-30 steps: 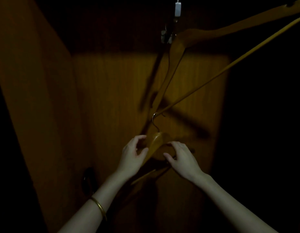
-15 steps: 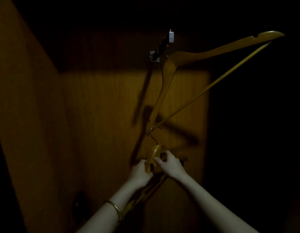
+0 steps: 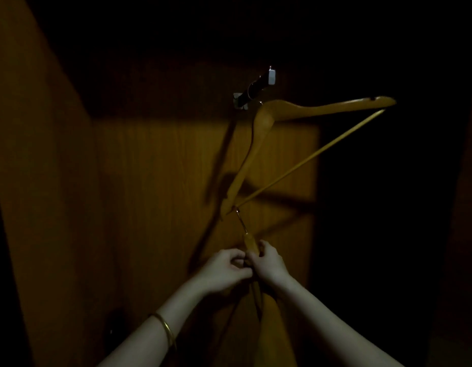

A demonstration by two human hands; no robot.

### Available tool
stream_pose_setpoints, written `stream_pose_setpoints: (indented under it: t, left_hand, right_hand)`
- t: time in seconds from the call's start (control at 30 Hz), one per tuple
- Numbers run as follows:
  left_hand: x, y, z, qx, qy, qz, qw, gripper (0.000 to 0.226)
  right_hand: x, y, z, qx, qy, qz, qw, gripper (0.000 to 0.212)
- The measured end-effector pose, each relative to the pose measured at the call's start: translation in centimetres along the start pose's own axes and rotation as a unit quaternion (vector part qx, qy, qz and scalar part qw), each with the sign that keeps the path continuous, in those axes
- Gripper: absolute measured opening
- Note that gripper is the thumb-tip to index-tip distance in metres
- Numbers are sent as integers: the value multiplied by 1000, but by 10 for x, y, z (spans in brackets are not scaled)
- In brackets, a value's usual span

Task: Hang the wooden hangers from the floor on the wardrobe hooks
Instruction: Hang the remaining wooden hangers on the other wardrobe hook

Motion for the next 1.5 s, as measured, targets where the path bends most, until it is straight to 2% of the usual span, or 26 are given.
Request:
stream_pose_setpoints:
  t: [0.07, 0.13, 0.2, 0.27, 0.53, 0.6, 0.8, 0.93, 1.07, 1.3, 1.33, 1.4, 1.5]
  left_hand:
    - [-5, 16, -1, -27, -17, -37, 999, 27]
    - [-10, 33, -1, -93, -36, -52, 994, 18]
    - [-14, 49, -2, -161, -58, -51, 984, 14]
    - [-16, 56, -1, -189, -71, -56, 978, 13]
    - [-20, 52, 0, -217, -76, -57, 972, 14]
    - [-30, 53, -4, -240, -93, -66, 964, 13]
    - [-72, 60, -18, -285, -103, -193, 933, 28]
    - [-97, 69, -19, -340, -175, -193, 903, 26]
    - [-84, 76, -9, -370, -145, -181, 900, 30]
    - [-51, 84, 14, -325, -114, -419, 840, 22]
    - [-48, 82, 18, -318, -111, -427, 839, 23]
    - [-44, 72, 22, -322, -83, -376, 865, 26]
    - [-44, 51, 23, -315, -55, -181, 930, 22]
  right_hand:
    - [3, 4, -3, 6, 24, -9, 1000, 56]
    - [6, 10, -4, 8, 47, -13, 999, 57]
    - [10, 15, -4, 14, 71, -20, 997, 57]
    - [16, 19, -6, 19, 94, -19, 995, 57]
    - [35, 37, -12, 59, 139, 86, 985, 49]
    - [40, 40, -10, 59, 155, 109, 980, 48]
    - [52, 47, -6, 65, 189, 141, 970, 47]
    - [51, 51, -6, 78, 199, 153, 965, 46]
    - [40, 59, -8, 84, 204, 162, 962, 47]
    - [15, 77, -14, 124, 195, 103, 967, 64]
    - [11, 80, -15, 131, 194, 109, 966, 61]
    - [5, 85, -18, 143, 199, 117, 962, 51]
    - [1, 88, -20, 162, 214, 112, 957, 42]
Point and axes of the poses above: each hand's wrist, its own z-axis towards the middle knuckle, its own y-axis out of the back of the hand, x = y × z, the point moved 3 cm from there along z, towards the middle knuckle, and after that the axes turned 11 degrees about x, right-handed, at the moved point
